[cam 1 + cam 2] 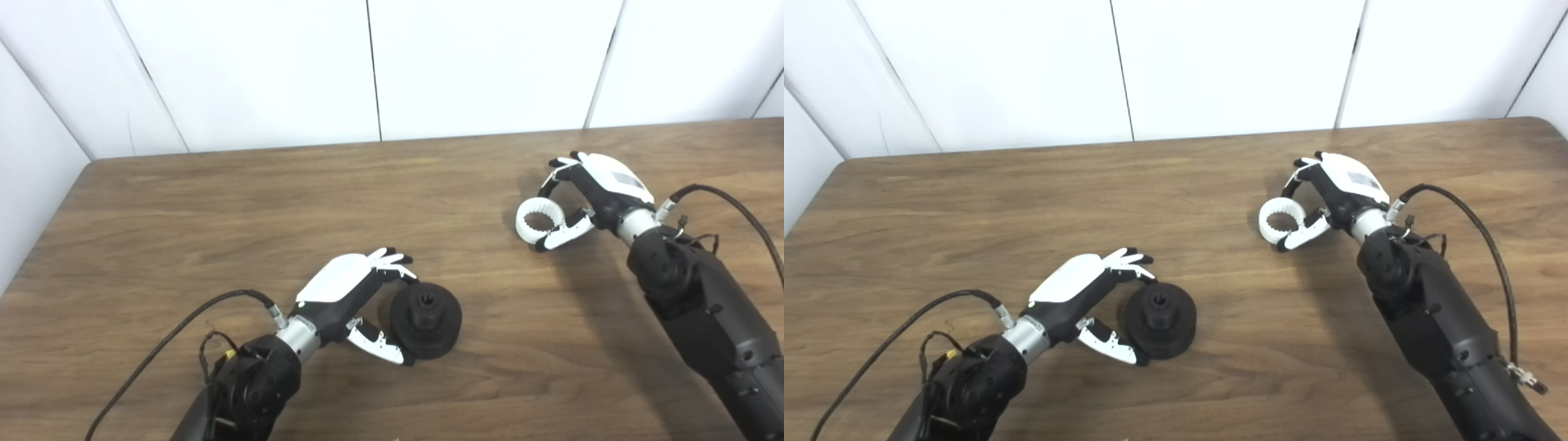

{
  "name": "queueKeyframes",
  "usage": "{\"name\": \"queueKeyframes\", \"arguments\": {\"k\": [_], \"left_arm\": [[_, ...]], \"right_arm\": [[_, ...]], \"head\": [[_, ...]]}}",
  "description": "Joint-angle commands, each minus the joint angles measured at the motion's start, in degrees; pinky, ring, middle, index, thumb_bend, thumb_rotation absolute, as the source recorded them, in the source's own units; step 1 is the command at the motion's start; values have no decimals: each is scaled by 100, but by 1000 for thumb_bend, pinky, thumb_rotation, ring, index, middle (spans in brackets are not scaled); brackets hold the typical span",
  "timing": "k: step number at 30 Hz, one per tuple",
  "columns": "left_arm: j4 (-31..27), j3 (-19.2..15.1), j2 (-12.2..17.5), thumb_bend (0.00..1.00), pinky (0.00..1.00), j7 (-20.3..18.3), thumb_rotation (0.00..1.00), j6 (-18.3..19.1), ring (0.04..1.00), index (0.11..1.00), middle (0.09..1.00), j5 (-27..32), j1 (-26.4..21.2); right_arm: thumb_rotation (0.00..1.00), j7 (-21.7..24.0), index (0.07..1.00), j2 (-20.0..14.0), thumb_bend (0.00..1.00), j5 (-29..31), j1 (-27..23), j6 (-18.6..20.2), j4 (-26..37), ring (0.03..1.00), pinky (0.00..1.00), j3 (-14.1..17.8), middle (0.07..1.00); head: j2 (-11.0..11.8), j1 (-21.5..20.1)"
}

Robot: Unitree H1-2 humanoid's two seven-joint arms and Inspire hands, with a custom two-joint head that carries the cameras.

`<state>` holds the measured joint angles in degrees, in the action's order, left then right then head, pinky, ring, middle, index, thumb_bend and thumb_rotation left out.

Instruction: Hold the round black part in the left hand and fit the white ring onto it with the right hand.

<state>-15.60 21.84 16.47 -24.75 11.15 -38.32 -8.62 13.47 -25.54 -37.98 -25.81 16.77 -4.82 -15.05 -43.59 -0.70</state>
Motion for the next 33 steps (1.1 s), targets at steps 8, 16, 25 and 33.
{"name": "queueKeyframes", "arguments": {"k": [8,16,25,33], "left_arm": [[29,-11,16,842,875,-50,232,87,990,685,931,21,-25],[99,9,14,841,886,-28,232,87,992,689,932,-5,-60],[119,10,22,839,876,-12,235,49,988,693,930,-5,-90],[85,16,-8,842,874,-45,238,120,988,692,930,-13,-112]], "right_arm": [[146,481,489,-159,524,165,-142,183,979,1000,1000,189,909],[149,1210,489,-251,525,114,-112,678,2011,1000,1000,124,905],[149,2115,488,-134,525,9,-110,1012,3085,1000,1000,172,905],[149,2650,487,67,525,-94,-30,1012,3654,1000,1000,118,900]], "head": [[9,2],[15,7],[-8,11],[-14,19]]}}
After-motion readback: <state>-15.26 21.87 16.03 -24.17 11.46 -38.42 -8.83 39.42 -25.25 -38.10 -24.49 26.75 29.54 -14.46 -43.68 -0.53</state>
